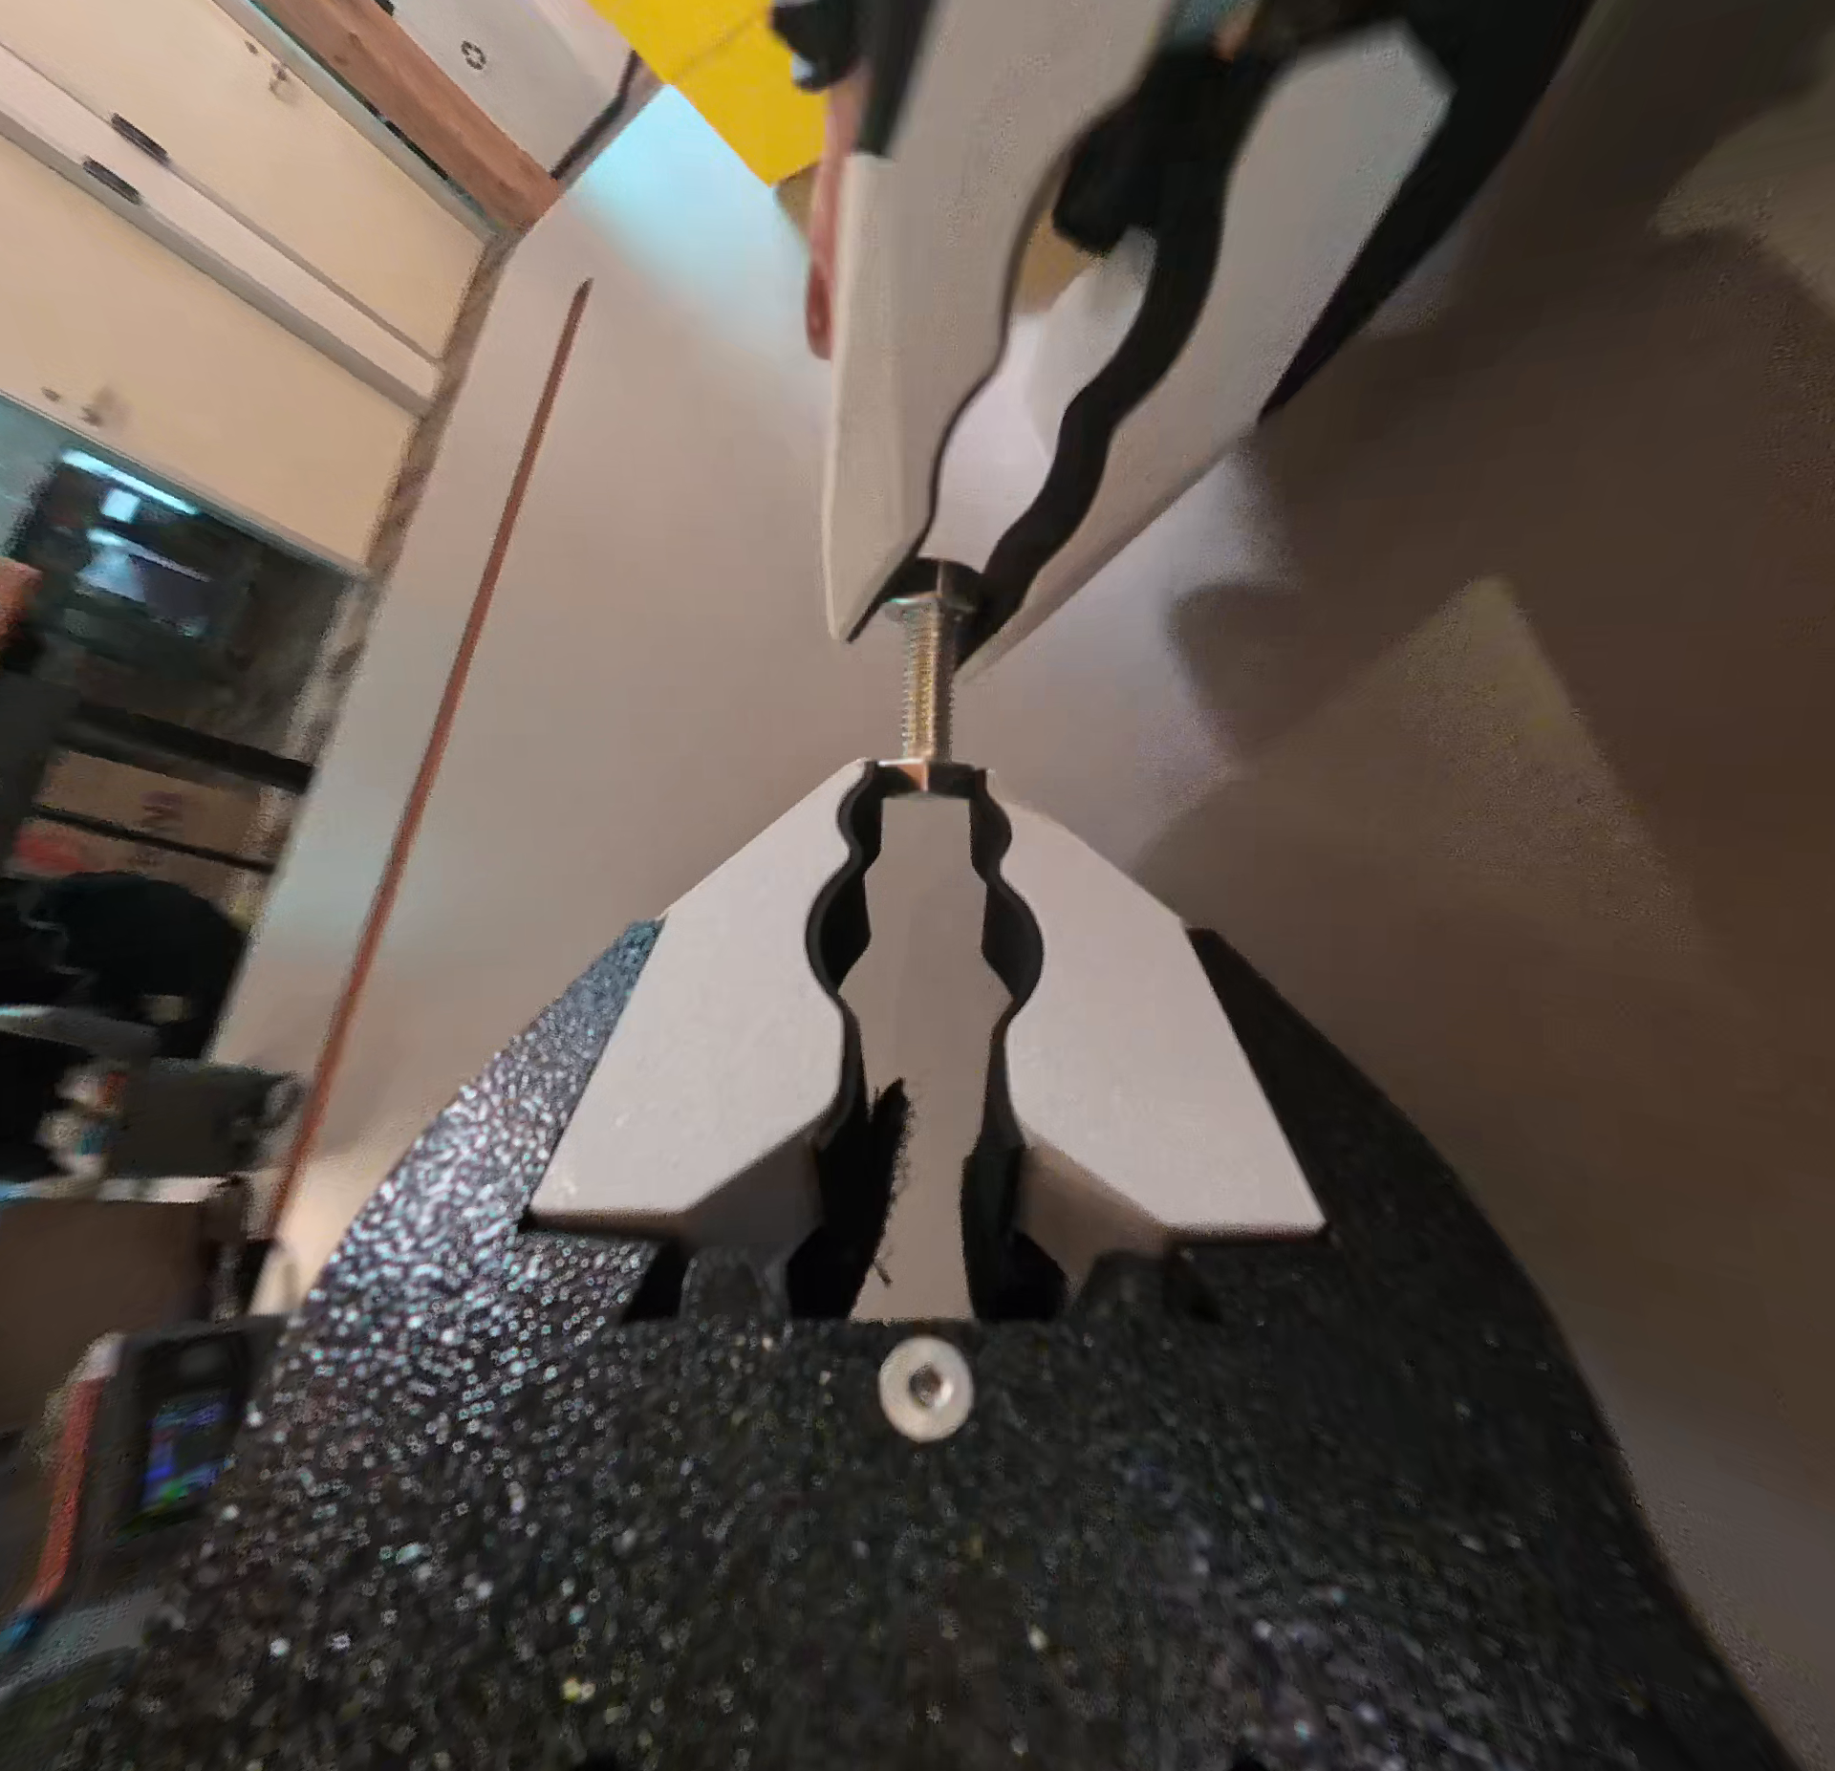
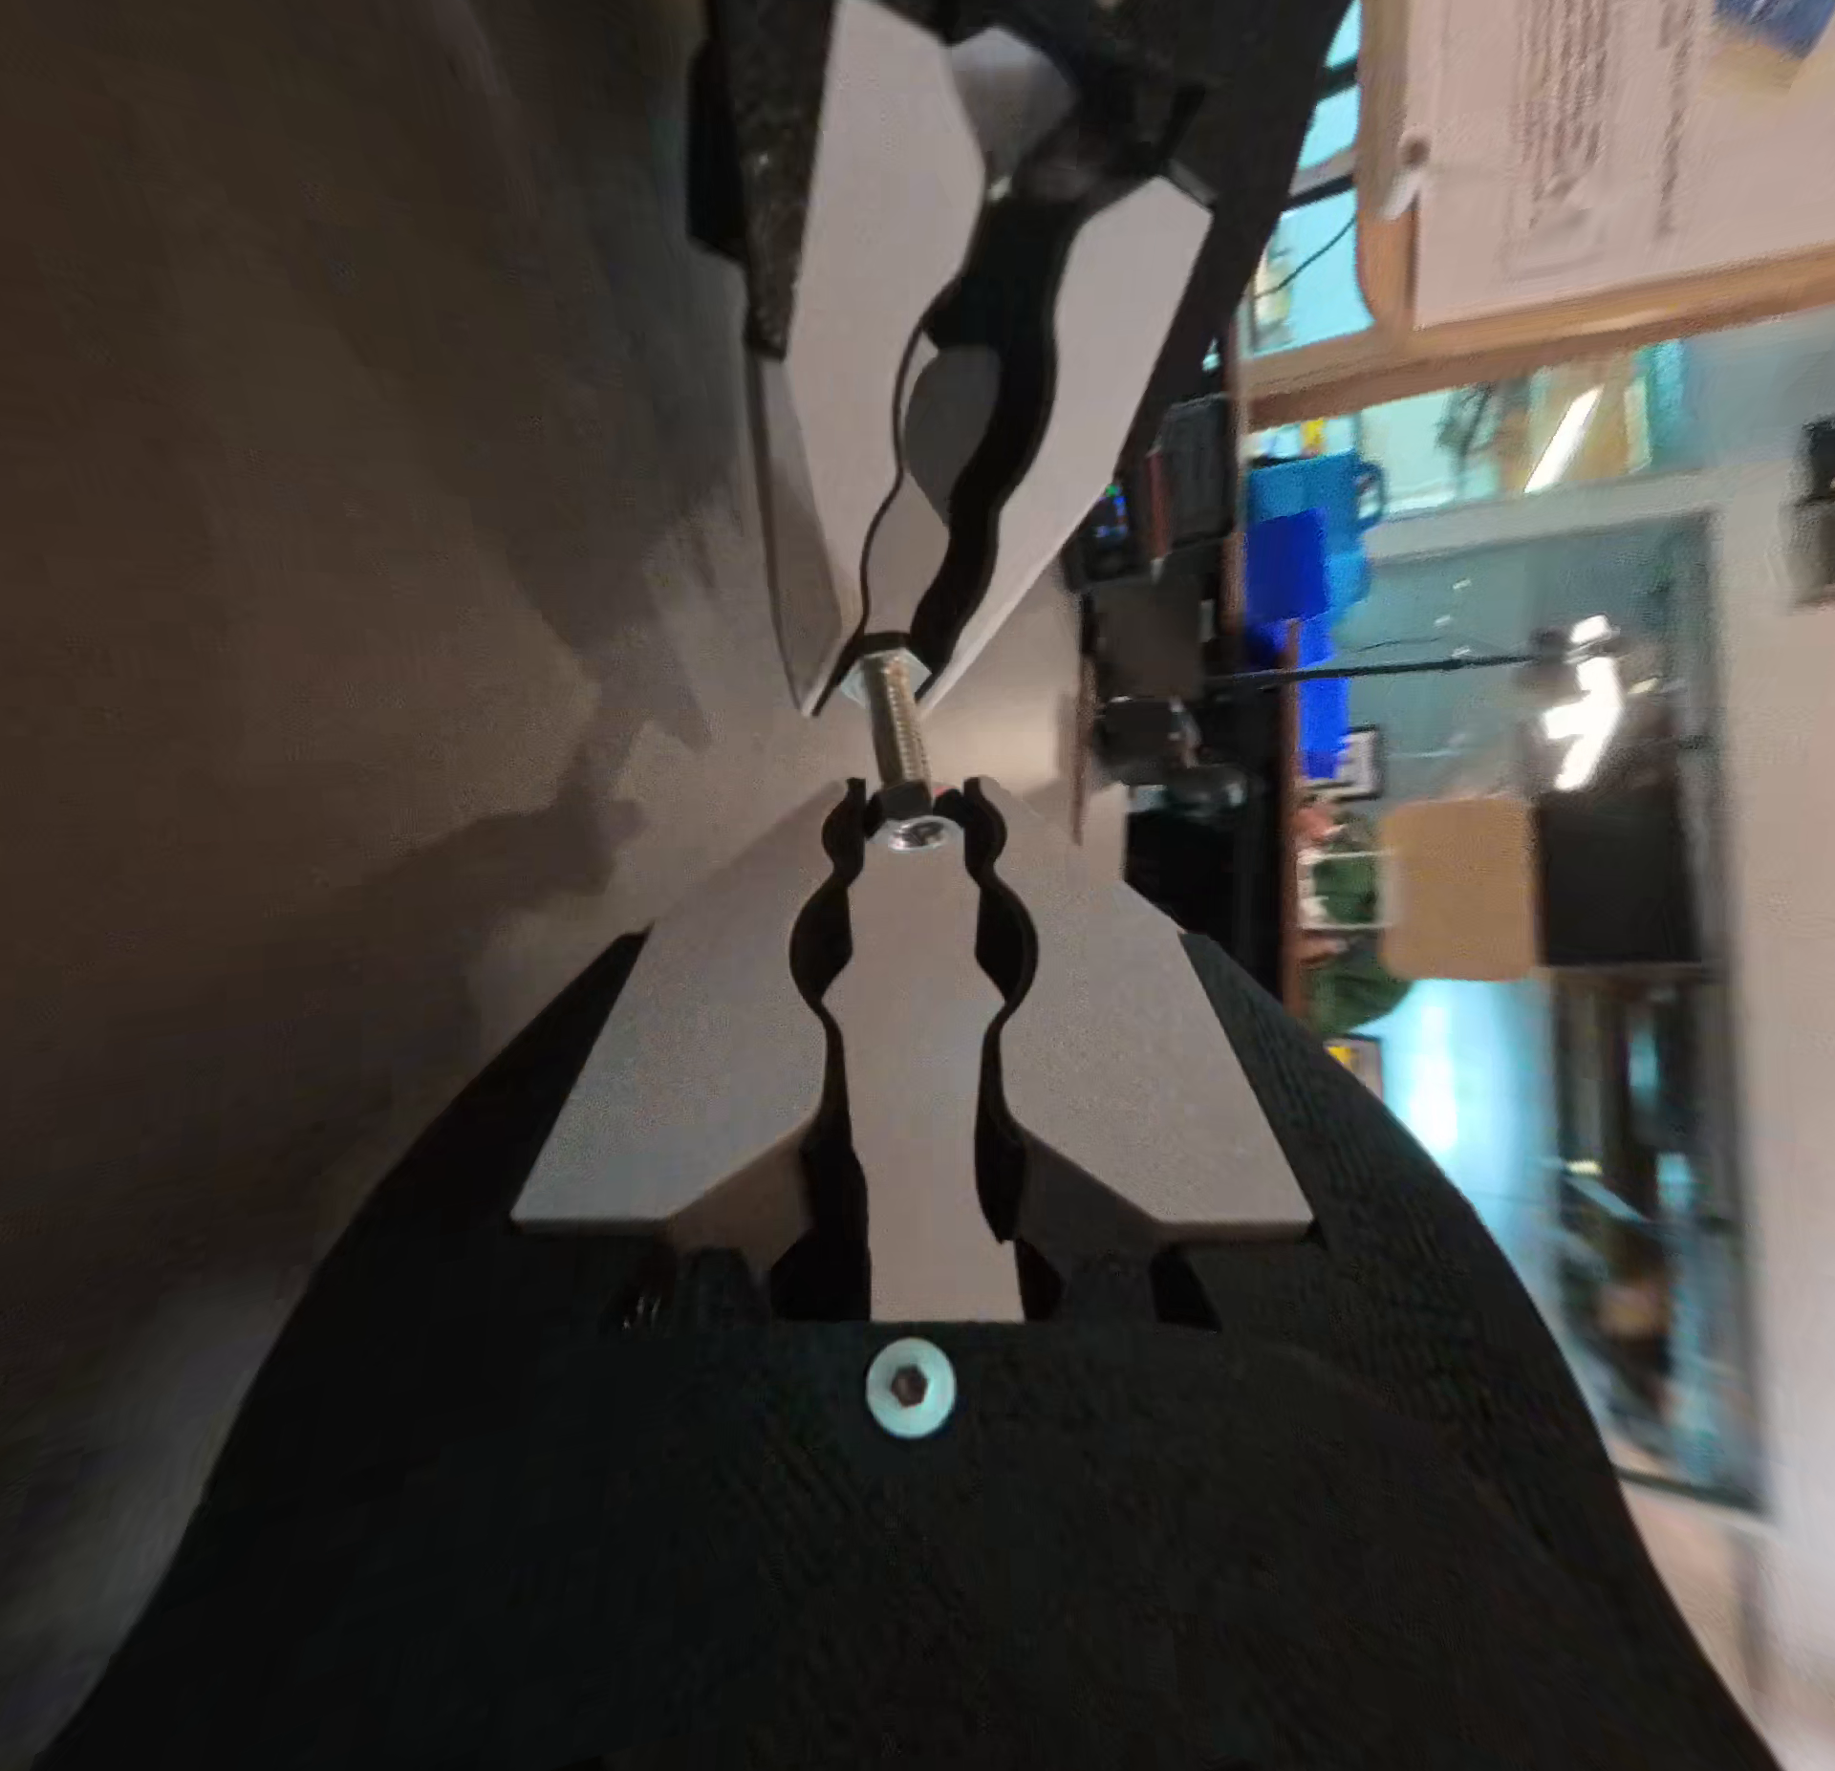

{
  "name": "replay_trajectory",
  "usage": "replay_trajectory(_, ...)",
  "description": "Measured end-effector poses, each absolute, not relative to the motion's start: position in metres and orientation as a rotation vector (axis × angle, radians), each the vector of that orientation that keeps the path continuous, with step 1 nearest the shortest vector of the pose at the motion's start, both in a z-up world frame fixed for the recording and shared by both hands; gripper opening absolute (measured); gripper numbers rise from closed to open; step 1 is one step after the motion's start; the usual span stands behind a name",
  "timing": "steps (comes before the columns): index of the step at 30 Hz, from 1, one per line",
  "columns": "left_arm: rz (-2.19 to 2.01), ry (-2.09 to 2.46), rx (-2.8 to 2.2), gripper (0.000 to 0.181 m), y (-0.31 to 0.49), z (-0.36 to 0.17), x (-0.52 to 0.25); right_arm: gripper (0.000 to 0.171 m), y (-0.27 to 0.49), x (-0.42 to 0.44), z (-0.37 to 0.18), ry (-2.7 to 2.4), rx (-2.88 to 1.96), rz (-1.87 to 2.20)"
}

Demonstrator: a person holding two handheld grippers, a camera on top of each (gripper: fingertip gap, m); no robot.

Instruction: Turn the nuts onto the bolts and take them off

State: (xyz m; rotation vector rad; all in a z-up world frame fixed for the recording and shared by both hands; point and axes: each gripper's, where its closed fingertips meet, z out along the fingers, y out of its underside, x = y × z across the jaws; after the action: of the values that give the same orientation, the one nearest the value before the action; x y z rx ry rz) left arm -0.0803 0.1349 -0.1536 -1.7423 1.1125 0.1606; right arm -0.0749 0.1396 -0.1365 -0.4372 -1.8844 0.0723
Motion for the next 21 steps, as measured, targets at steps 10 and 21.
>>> replay_trajectory(10,-1.203,0.51,-1.76,0.015,0.098,-0.097,-0.065,0.019,0.121,-0.078,-0.083,-1.554,-0.072,-0.137)
replay_trajectory(21,-1.29,0.423,-1.516,0.015,0.102,-0.072,-0.071,0.04,0.134,-0.073,-0.087,-1.634,-0.603,0.398)
